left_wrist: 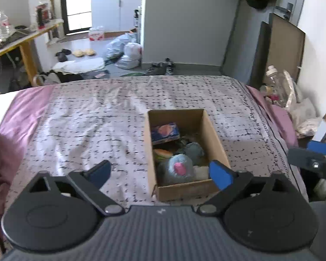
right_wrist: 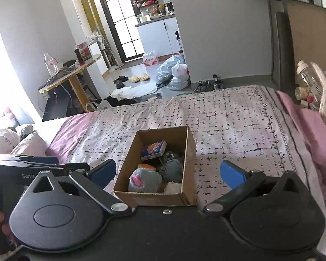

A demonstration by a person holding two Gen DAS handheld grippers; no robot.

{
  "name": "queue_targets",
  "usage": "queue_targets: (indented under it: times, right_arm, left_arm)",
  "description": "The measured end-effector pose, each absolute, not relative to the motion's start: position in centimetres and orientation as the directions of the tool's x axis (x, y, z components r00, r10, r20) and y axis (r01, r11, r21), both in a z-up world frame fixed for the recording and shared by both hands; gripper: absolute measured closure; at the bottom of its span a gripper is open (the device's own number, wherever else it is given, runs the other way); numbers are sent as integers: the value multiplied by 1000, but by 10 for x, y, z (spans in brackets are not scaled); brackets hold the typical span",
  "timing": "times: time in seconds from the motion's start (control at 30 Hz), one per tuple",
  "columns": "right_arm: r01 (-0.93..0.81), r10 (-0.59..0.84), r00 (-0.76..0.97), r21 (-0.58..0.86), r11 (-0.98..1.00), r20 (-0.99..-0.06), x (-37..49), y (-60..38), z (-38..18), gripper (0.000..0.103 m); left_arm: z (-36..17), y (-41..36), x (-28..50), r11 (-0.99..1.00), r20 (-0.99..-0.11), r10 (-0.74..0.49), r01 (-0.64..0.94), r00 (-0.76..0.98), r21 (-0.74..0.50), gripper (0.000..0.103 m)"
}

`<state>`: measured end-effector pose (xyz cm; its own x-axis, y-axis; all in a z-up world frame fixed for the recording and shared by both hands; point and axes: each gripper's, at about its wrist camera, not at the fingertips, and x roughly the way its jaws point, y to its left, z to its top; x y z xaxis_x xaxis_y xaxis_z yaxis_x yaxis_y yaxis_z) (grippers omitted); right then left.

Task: Organize soft objects

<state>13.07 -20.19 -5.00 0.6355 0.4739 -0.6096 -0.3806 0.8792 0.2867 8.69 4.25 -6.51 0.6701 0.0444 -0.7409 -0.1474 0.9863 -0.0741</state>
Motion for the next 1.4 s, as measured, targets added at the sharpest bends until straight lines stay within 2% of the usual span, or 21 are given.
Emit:
queue_targets:
  times: [0.27, 0.6, 0.83, 1.07, 1.4]
  right_arm:
    - [-423, 494, 633, 268, 866, -597, 107, -212, -39, 0]
    - [-396, 477, 648, 272, 877, -594, 84, -222, -34, 0]
    - [-384, 455, 671, 251, 888, -585, 73, -233, -32, 0]
    - [-396, 464, 659, 252, 883, -591, 66, -236, -36, 0]
    - [-364, 439, 683, 249, 898, -583, 59, -247, -38, 0]
  left_arm:
    - [-53, 33, 63, 987, -750, 48, -146, 660, -65, 0]
    - [-42, 7, 41, 986, -724, 30, -138, 689, -90, 0]
    - [-31, 2, 29, 980, -717, 94, -190, 691, -55, 0]
    - [-28, -6, 16, 987, -695, 65, -151, 716, -63, 0]
    - [-45, -15, 8, 995, -707, 16, -83, 707, -61, 0]
